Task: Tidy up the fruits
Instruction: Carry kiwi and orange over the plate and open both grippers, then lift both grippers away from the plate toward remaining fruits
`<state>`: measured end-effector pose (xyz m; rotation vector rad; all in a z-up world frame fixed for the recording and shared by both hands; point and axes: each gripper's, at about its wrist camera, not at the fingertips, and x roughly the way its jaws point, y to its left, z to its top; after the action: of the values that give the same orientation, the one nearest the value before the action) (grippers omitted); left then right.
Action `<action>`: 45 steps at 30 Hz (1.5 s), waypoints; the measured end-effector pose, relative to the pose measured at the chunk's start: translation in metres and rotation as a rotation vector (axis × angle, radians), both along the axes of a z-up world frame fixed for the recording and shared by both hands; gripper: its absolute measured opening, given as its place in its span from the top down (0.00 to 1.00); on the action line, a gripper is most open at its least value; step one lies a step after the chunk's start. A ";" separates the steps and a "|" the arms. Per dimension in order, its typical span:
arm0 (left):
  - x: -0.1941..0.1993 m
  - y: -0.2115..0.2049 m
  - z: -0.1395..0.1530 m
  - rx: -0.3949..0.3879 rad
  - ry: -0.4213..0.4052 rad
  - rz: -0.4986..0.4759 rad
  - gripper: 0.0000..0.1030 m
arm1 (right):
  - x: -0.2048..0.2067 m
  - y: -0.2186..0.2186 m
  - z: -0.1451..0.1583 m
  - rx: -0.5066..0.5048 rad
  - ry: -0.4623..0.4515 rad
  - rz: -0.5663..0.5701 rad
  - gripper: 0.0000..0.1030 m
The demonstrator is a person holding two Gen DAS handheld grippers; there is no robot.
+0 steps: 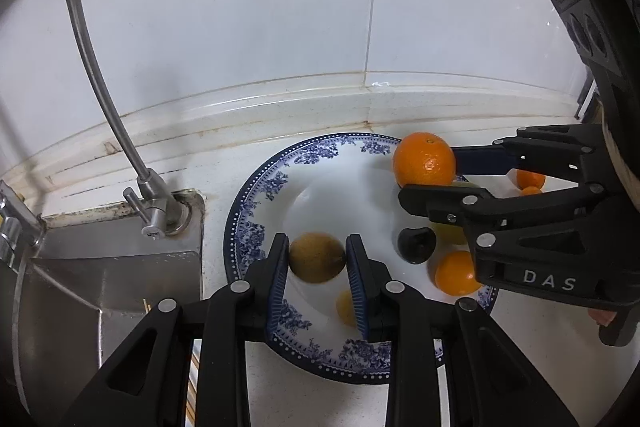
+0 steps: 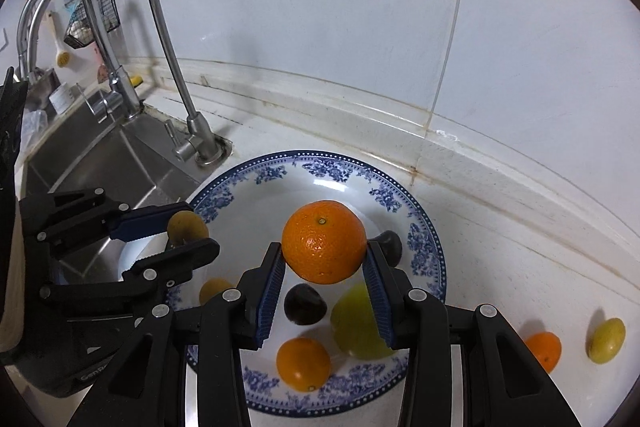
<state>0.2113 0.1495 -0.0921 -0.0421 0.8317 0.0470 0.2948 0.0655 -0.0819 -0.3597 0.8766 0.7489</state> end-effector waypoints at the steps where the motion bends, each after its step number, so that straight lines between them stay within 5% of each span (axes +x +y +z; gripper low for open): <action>1: -0.001 -0.001 0.001 0.011 -0.004 0.003 0.63 | 0.001 0.000 0.000 -0.001 0.000 -0.002 0.60; 6: -0.009 -0.003 0.010 0.049 -0.017 0.030 0.60 | 0.001 0.000 0.000 -0.008 -0.008 0.000 0.59; 9: -0.018 -0.004 0.017 0.056 -0.033 0.055 0.59 | -0.003 -0.007 0.007 0.018 -0.028 -0.012 0.45; 23: -0.066 -0.037 0.064 0.023 -0.143 0.076 0.47 | -0.053 -0.067 0.059 0.134 -0.141 -0.093 0.39; 42: -0.084 -0.137 0.077 0.016 -0.167 -0.052 0.40 | -0.101 -0.182 0.068 0.133 -0.198 -0.291 0.39; 45: -0.077 -0.151 0.076 0.009 -0.163 -0.073 0.39 | -0.101 -0.201 0.069 0.132 -0.205 -0.327 0.33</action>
<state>0.1341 -0.0018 -0.0162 -0.0066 0.6696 -0.0209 0.1935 -0.1350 -0.0128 -0.1659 0.6674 0.4541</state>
